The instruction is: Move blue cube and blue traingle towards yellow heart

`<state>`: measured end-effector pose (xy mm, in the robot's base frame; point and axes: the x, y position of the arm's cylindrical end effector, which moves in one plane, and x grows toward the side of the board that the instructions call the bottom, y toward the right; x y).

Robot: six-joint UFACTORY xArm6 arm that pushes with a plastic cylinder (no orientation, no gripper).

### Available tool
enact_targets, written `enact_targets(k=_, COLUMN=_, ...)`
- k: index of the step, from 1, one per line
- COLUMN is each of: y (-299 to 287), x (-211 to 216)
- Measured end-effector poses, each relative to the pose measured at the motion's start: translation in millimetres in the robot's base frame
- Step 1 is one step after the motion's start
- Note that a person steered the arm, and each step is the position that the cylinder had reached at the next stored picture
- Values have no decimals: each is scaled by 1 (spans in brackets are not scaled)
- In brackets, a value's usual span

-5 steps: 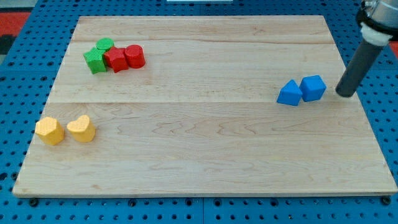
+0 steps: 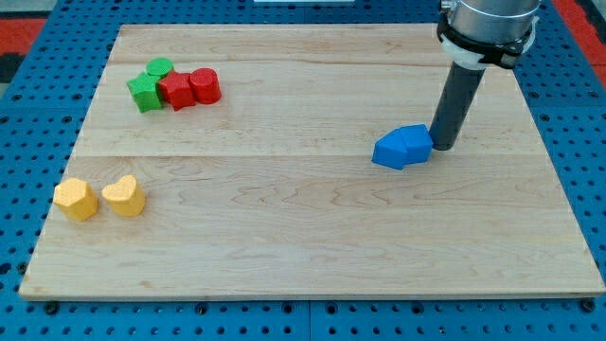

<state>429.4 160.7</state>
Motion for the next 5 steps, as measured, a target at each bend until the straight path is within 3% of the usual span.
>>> enact_targets(k=4, y=-121, x=23)
enact_targets(k=5, y=-186, x=29)
